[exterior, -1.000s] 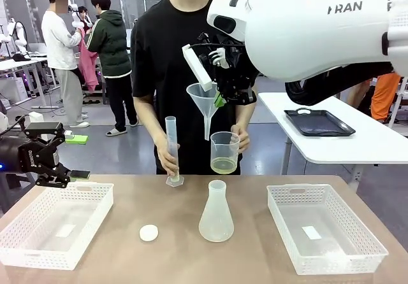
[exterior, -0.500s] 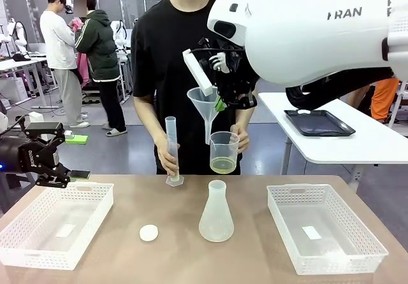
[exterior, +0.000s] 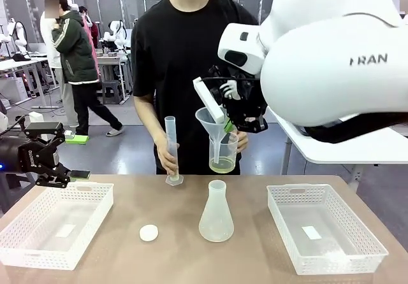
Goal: Prepare the solutions needed for the experiment.
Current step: Pick up the Plastic Funnel and insert it into the Big flask.
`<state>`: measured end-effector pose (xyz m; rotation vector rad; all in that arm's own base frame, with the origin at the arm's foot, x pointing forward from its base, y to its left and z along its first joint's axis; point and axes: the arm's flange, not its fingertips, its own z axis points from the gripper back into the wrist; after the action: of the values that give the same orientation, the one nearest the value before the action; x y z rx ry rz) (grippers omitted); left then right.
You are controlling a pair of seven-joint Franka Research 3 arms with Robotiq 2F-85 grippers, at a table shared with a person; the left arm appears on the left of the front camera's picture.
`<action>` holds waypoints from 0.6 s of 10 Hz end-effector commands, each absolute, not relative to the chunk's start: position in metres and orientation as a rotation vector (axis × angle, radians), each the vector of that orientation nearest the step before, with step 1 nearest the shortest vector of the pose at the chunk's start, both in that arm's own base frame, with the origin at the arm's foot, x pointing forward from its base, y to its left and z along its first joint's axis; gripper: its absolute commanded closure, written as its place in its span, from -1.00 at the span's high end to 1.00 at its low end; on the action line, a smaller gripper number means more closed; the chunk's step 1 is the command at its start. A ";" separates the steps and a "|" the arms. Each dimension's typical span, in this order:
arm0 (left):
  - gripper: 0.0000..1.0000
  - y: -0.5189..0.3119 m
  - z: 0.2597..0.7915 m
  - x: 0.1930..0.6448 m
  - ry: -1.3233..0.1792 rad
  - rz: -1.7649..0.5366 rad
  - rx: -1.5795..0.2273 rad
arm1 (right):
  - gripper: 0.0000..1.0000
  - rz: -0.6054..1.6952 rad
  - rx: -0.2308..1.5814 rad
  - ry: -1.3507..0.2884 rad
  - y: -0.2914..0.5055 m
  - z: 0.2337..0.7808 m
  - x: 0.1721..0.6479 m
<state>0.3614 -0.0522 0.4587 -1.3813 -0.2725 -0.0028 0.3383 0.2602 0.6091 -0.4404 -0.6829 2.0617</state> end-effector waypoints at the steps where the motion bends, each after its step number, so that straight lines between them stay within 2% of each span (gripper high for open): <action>1: 1.00 -0.054 0.459 0.358 -0.273 0.001 -1.403 | -0.92 2.049 -0.430 -0.725 0.260 0.593 0.338; 6: 1.00 -0.054 0.459 0.358 -0.273 0.001 -1.403 | -0.92 2.021 -0.422 -0.667 0.265 0.554 0.354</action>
<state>0.3614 -0.0522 0.4587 -1.3813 -0.2725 -0.0028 0.3504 0.2633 0.5617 -0.4143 -0.6586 2.0568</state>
